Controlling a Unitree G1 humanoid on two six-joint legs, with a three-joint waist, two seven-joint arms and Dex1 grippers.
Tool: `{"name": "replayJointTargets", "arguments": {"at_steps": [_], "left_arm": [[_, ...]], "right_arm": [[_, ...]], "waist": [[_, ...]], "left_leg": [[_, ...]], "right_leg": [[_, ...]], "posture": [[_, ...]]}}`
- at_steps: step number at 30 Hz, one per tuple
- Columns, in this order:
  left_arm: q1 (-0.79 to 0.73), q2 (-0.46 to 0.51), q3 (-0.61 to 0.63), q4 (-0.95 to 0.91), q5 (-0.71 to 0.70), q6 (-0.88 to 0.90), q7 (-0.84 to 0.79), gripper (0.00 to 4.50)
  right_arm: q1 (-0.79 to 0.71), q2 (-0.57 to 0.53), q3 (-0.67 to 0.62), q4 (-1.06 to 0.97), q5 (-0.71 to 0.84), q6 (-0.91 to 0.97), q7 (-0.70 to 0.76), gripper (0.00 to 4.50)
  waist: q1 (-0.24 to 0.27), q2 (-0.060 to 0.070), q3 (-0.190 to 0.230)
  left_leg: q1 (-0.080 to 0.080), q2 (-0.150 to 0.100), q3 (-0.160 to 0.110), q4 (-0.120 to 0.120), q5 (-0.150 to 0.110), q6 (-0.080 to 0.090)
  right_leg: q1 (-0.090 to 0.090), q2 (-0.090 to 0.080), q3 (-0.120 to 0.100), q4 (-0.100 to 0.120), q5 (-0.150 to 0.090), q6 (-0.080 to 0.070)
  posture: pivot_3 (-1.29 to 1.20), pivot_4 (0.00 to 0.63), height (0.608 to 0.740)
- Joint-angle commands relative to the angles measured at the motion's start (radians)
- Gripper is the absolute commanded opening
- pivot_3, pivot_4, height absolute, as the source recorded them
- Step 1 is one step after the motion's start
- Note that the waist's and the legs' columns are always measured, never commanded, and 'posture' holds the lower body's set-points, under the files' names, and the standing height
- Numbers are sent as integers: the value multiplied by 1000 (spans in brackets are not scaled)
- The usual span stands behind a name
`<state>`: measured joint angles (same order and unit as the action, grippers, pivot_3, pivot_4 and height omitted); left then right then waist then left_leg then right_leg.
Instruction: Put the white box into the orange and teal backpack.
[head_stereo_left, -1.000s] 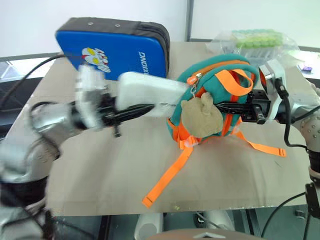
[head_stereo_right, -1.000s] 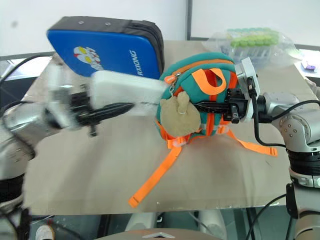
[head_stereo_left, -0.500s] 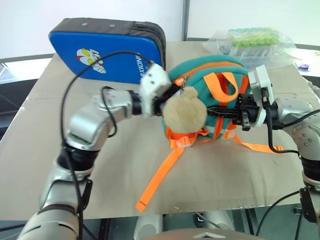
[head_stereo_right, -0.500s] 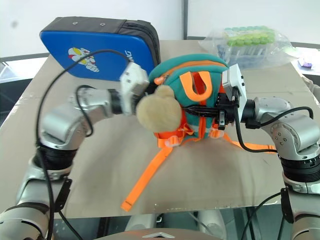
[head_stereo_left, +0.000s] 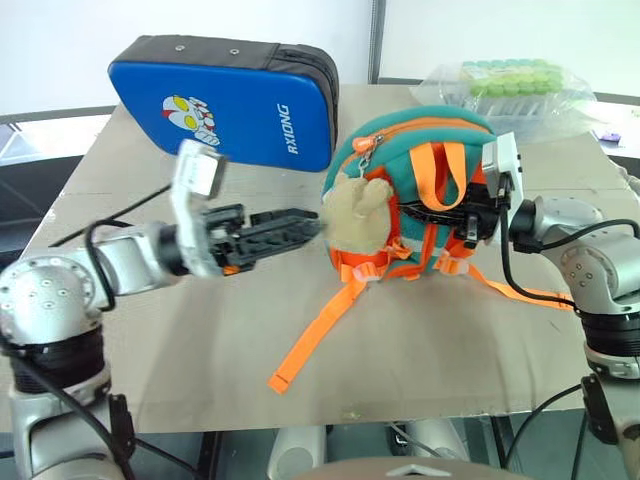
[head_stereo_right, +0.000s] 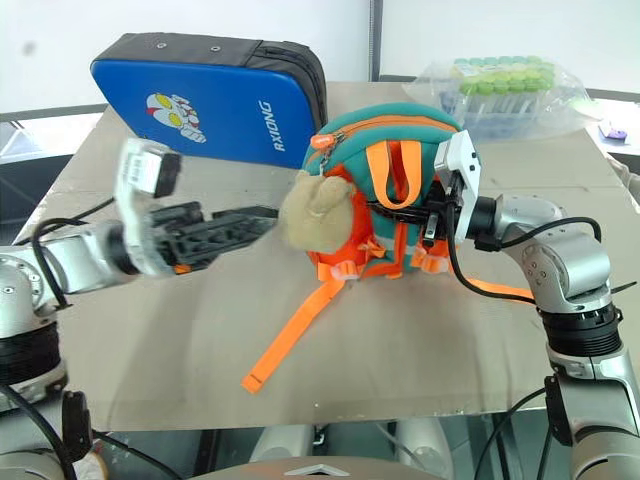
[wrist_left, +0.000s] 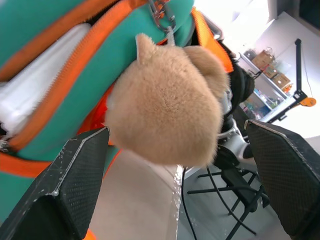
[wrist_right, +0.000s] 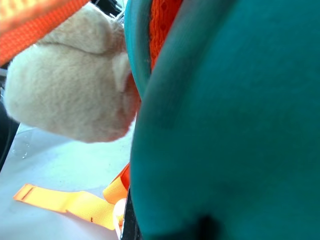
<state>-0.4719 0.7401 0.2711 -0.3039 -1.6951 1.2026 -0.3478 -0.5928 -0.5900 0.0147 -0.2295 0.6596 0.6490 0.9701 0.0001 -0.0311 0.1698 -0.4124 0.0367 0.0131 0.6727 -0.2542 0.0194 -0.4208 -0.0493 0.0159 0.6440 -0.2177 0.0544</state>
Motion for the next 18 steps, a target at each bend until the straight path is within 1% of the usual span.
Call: {"name": "replayJointTargets", "arguments": {"at_steps": [1, 5, 7, 8, 10, 12, 14, 16, 17, 18], "left_arm": [[-36, -41, -67, -34, -86, -85, 157, 4447], [-71, -118, -142, -33, -108, -144, 248, 4447], [-74, -132, -160, -20, -118, -160, 288, 3950], [-72, -126, -164, -18, -112, -158, 290, 3806], [-67, -108, -152, -13, -116, -158, 280, 2974], [-72, -92, -117, -9, -154, -171, 251, 2322], [-83, -71, -46, 7, -218, -199, 206, 1536], [-102, -61, 36, 52, -267, -218, 172, 857], [-126, -69, 92, 99, -275, -220, 162, 565], [-150, -80, 147, 150, -277, -210, 155, 407]], "right_arm": [[-17, -11, -26, -63, 27, 18, -14, 0], [-9, -15, -35, -87, 38, 32, -25, 0], [-2, -14, -40, -94, 40, 30, -32, 0], [-1, -11, -44, -96, 39, 29, -39, 0], [-1, -7, -57, -94, 36, 25, -61, 0], [-13, 2, -76, -83, 27, 25, -103, 0], [-42, 72, -154, -32, 100, 31, -180, 0], [-67, 86, -189, 2, 78, 15, -237, 0], [-85, 91, -210, 25, 66, 6, -272, 0], [-104, 97, -236, 49, 65, 3, -309, 0]], "waist": [[0, 0, 0], [-2, 0, 0], [-3, 0, 0], [-3, 0, 0], [-5, 0, 0], [-5, 0, 0], [-9, 0, 0], [-11, 1, 0], [-10, 1, 0], [-10, 1, 1]], "left_leg": [[0, 0, 0, 0, 0, 0], [0, -1, 2, 0, 0, 0], [0, -1, 3, 0, 0, 0], [0, -1, 4, 0, 0, 0], [0, -1, 4, 0, 0, 0], [0, -1, 5, 0, 0, 0], [0, -1, 5, 0, 0, 0], [0, -1, 5, 0, 0, 0], [0, -1, 5, 0, 0, 0], [0, -1, 5, 0, 0, 0]], "right_leg": [[0, 1, 0, 0, 0, 0], [0, 2, 0, 0, 0, 0], [0, 2, 0, 0, 0, 0], [0, 2, 0, 0, 0, 0], [0, 2, 0, 0, 0, 0], [0, 2, 0, 0, 0, 0], [0, 2, 0, 0, 0, 0], [0, 3, 0, 0, 0, 0], [0, 3, 0, 0, 0, 0], [0, 3, 0, 0, 0, 0]], "posture": [[0, 150, 740], [0, 150, 740], [0, 150, 740], [0, 150, 740], [0, 150, 740], [0, 150, 740], [0, 150, 740], [0, 150, 740], [0, 150, 740], [0, 150, 740]]}}
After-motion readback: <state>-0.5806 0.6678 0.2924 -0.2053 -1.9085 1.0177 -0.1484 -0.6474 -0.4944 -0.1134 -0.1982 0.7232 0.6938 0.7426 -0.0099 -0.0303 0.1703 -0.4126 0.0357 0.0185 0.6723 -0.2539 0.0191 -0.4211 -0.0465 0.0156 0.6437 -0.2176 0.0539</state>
